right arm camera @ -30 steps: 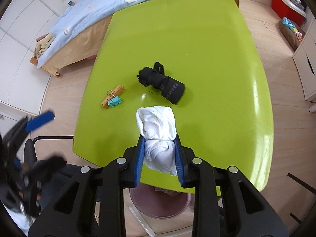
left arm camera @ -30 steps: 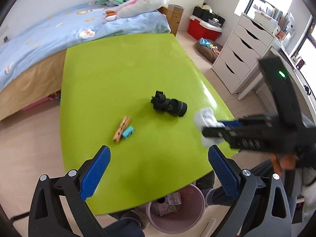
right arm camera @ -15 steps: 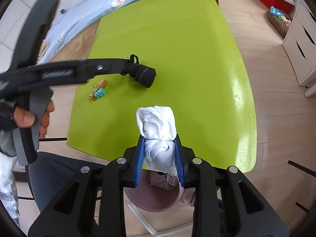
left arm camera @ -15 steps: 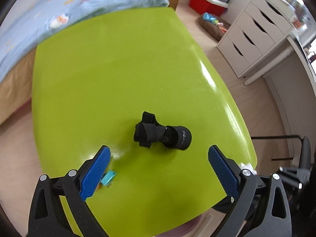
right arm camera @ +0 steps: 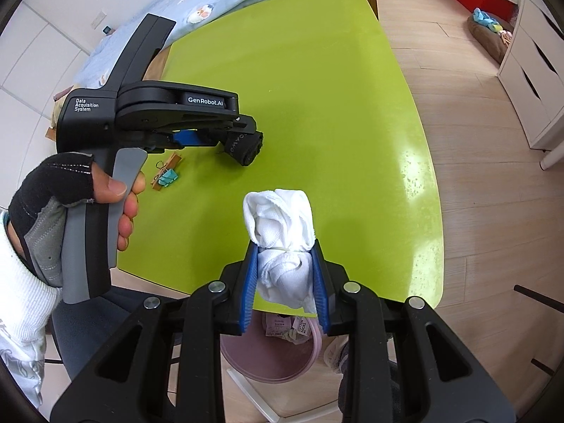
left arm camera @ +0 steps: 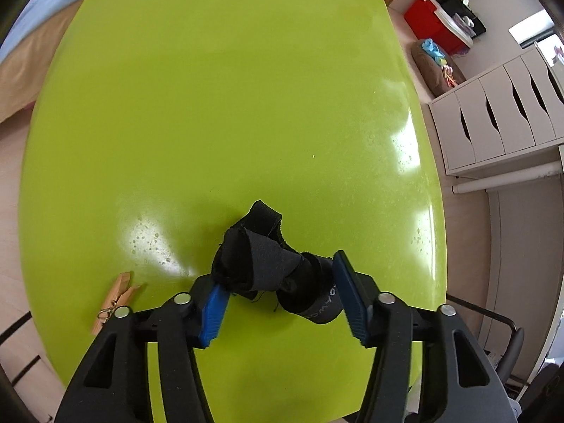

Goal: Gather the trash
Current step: 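Grasp the black pouch with the left gripper while the right gripper holds the socks, then carry socks and pouch over the wastebasket and open both grippers to drop them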

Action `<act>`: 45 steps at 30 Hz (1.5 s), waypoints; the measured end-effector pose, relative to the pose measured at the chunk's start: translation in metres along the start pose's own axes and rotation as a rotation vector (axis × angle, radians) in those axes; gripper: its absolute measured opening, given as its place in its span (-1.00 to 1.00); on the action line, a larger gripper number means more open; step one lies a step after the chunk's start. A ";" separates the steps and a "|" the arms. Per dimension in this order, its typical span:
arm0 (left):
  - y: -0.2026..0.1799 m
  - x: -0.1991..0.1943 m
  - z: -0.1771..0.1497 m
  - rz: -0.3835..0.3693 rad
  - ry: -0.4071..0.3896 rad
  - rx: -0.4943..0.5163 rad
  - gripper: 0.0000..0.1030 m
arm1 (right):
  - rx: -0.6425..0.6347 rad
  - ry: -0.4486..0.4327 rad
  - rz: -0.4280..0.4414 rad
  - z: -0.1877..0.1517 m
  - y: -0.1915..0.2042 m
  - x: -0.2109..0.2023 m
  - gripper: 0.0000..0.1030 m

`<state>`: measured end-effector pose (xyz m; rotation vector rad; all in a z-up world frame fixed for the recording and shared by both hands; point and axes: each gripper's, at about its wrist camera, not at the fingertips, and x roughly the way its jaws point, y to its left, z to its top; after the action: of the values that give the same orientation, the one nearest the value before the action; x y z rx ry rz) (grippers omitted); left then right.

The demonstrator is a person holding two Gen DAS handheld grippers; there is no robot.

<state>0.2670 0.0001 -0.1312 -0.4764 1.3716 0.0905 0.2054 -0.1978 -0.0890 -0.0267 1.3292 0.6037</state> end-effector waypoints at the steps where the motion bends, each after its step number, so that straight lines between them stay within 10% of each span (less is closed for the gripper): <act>1: 0.000 -0.002 -0.001 0.000 -0.009 0.006 -0.11 | -0.001 -0.002 0.000 0.000 0.000 0.000 -0.45; 8: 0.000 -0.013 0.003 -0.009 -0.057 0.075 -0.48 | -0.002 -0.013 0.005 -0.003 0.000 -0.004 -0.46; 18: -0.012 -0.045 -0.018 -0.027 -0.138 0.186 -0.51 | -0.019 -0.033 0.005 -0.010 0.007 -0.015 -0.45; 45: 0.022 -0.144 -0.208 -0.041 -0.313 0.326 -0.51 | -0.238 -0.061 0.001 -0.096 0.073 -0.061 -0.46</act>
<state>0.0382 -0.0286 -0.0246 -0.2049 1.0435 -0.0895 0.0816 -0.1942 -0.0360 -0.2003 1.1924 0.7552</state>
